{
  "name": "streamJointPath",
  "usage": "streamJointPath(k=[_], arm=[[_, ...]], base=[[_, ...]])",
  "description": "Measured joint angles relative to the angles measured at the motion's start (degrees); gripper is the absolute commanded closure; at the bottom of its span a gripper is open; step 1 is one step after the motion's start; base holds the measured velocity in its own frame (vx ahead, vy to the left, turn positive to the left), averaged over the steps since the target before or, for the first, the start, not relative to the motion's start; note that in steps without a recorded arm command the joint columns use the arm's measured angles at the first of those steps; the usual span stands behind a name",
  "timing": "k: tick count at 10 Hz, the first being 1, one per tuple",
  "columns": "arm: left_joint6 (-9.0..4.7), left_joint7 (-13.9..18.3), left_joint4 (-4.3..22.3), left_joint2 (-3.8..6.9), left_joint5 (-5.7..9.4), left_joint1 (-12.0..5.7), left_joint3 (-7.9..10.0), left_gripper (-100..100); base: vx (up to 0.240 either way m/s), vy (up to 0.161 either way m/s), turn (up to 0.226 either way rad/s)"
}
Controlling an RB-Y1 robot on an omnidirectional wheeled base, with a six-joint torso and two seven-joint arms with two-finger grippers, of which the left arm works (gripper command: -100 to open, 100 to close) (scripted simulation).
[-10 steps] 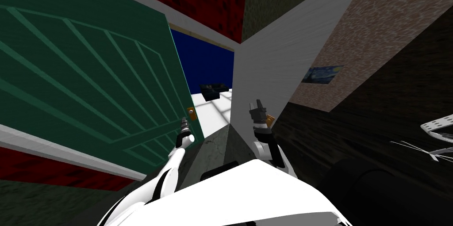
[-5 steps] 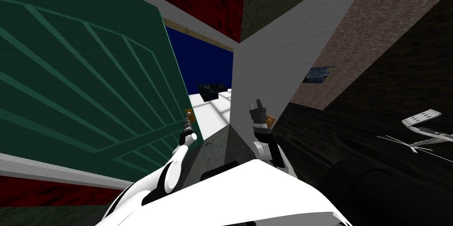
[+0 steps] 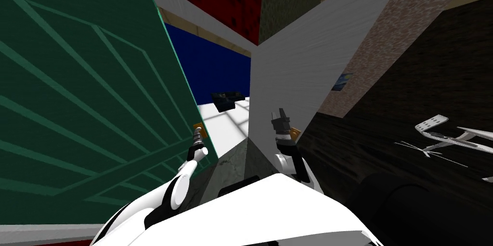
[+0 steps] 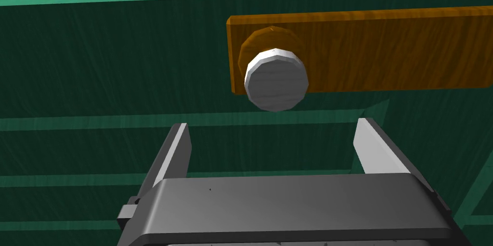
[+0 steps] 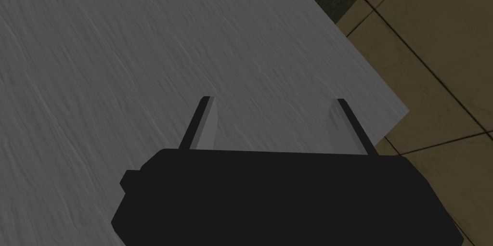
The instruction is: Pull the door open
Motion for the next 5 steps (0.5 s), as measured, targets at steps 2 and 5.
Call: streamJointPath(k=[2,5], arm=[[1.37,0.07,-2.73,-0.25,0.08,1.81,0.19,-100],[2.40,1.52,-4.21,1.74,0.19,3.20,0.10,-100]], base=[[0.024,0.010,0.009],[0.113,0.006,-0.113]])
